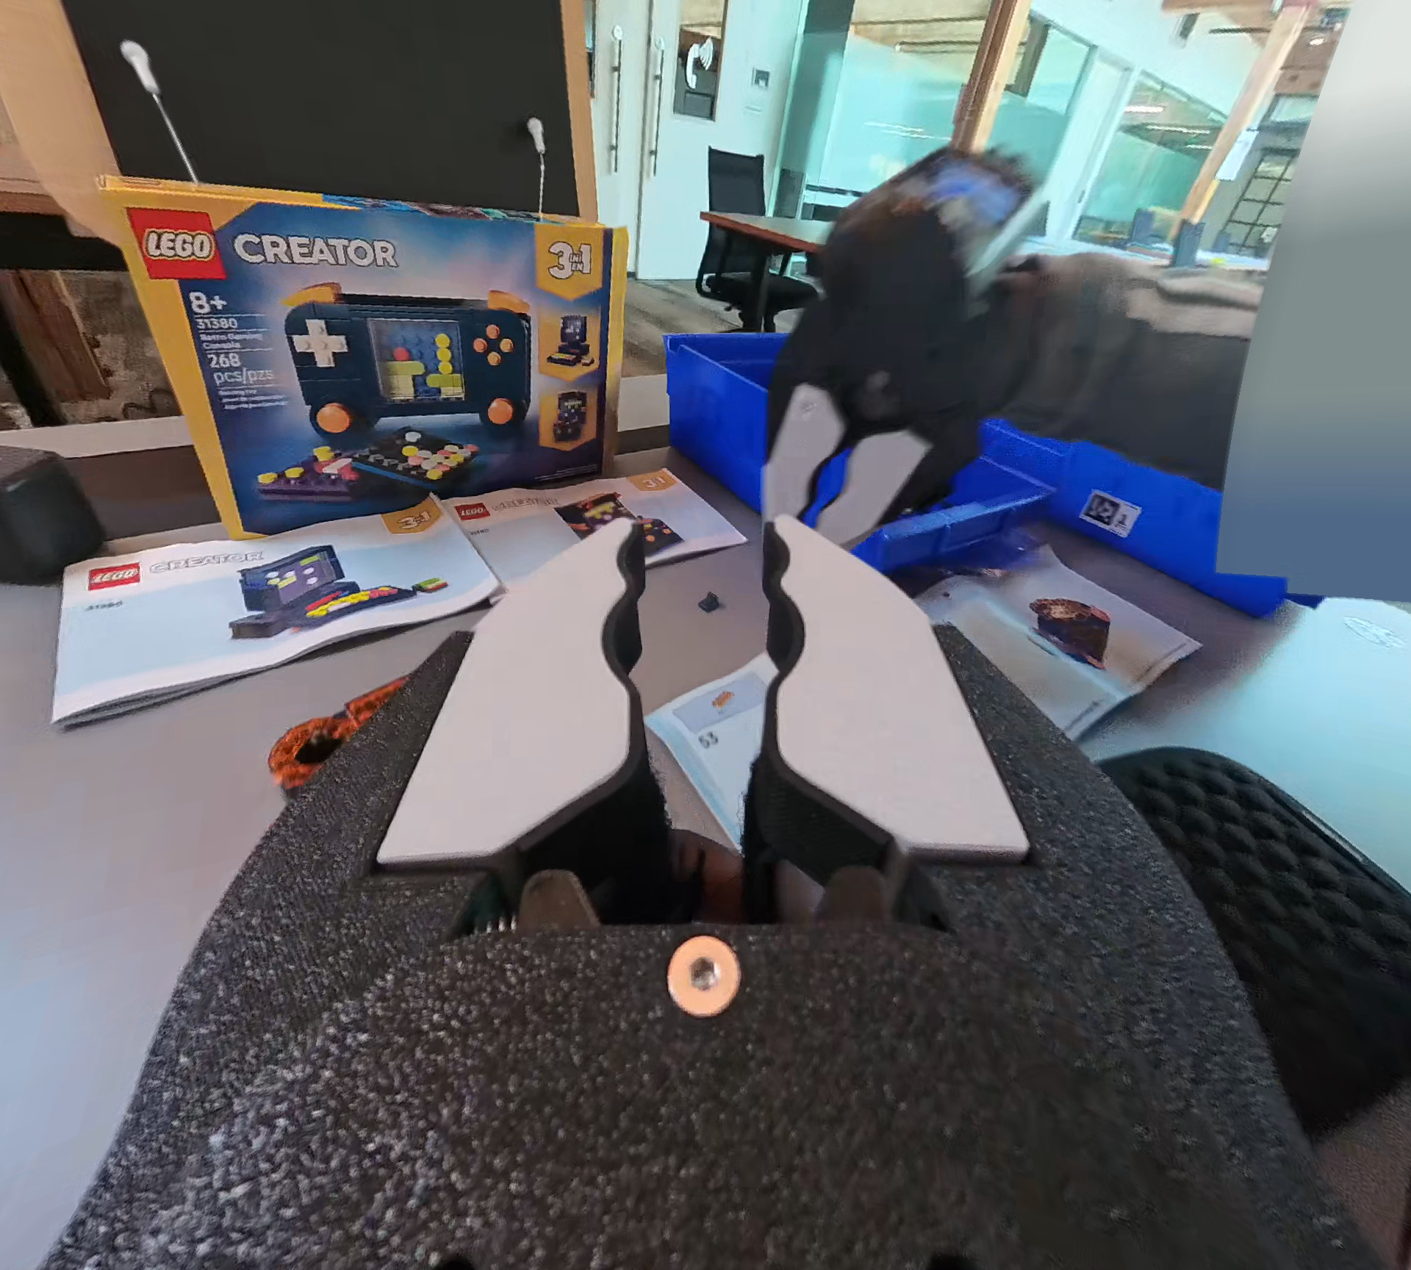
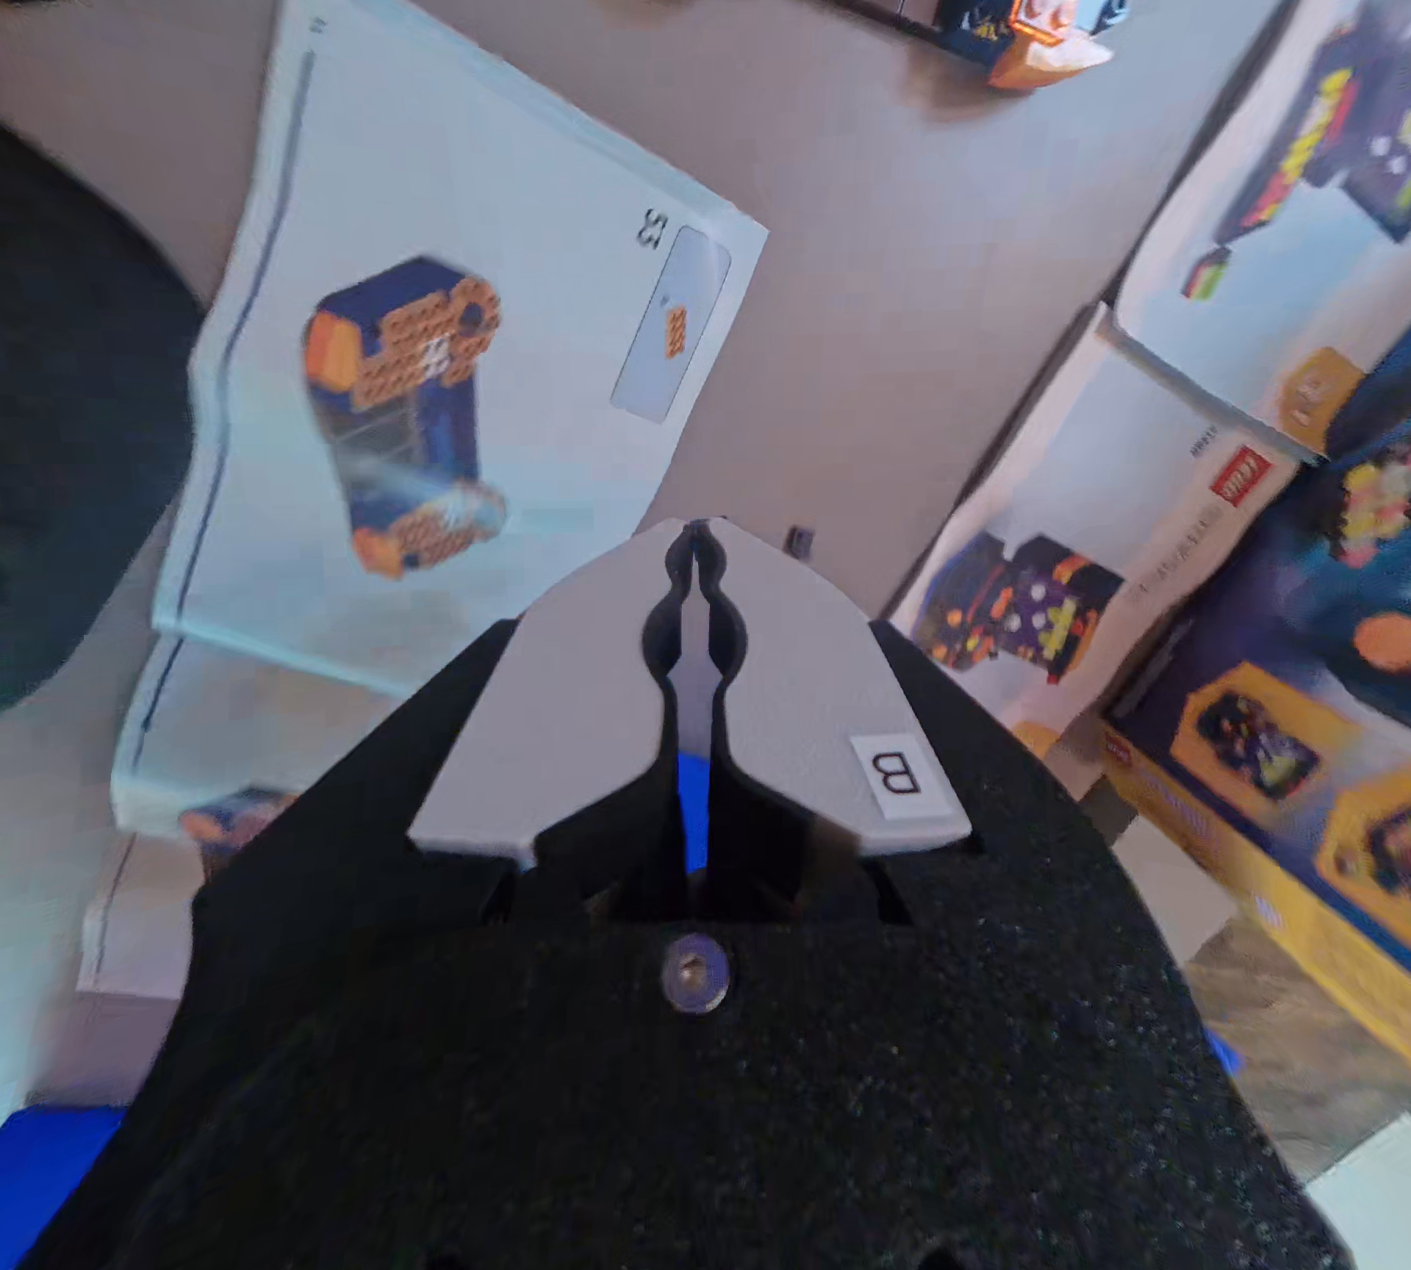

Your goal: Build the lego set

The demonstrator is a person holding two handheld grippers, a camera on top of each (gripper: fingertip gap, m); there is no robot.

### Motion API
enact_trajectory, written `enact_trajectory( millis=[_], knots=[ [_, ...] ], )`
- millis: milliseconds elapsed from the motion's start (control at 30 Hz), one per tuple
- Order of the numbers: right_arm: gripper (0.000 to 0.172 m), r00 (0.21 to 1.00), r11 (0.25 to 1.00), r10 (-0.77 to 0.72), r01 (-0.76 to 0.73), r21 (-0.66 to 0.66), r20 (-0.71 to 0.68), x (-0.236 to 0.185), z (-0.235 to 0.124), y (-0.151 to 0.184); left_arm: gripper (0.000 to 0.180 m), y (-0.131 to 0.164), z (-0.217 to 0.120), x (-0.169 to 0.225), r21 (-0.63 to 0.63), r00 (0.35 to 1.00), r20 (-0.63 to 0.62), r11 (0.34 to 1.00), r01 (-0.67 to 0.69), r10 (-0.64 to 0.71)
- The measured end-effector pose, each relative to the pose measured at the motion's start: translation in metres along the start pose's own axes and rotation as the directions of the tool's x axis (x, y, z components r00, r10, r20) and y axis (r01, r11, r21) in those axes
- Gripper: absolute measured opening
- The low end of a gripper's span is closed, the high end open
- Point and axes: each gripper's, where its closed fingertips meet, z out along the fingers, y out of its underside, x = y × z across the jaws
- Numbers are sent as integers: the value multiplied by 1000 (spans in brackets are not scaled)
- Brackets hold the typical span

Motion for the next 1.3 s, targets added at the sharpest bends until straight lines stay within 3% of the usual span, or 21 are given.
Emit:
enact_trajectory(
  millis=[133,333,767,867,933,1000,1100,1200,1300],
  knots=[
    [0,998,995,33,-28,-93,59,15,47,-12,29,5,-27,3,1,999,-21,1000,-27,27],
    [0,994,990,28,-13,-144,107,17,68,-11,29,16,-45,-8,-4,999,-10,999,-46,46],
    [11,993,994,23,-11,-105,115,19,58,-13,29,29,-46,-17,-22,1000,-5,999,-26,26],
    [15,994,994,77,-71,-83,80,18,42,-15,29,29,-45,-14,-32,1000,-12,999,-30,29],
    [15,987,986,160,-160,37,13,17,15,-28,29,29,-42,-9,-43,999,-26,998,-38,37],
    [15,960,937,273,-252,243,-59,13,-29,-43,29,30,-38,-2,-55,998,-51,997,-46,43],
    [26,865,777,477,-331,536,-156,-6,-105,-36,30,34,-28,13,-81,994,-102,995,-55,47],
    [29,701,603,667,-307,737,-254,-38,-169,9,30,41,-13,29,-119,987,-153,991,-69,50],
    [40,525,425,812,-229,876,-256,-71,-194,55,31,48,4,48,-166,975,-216,982,-91,54]
  ],
)
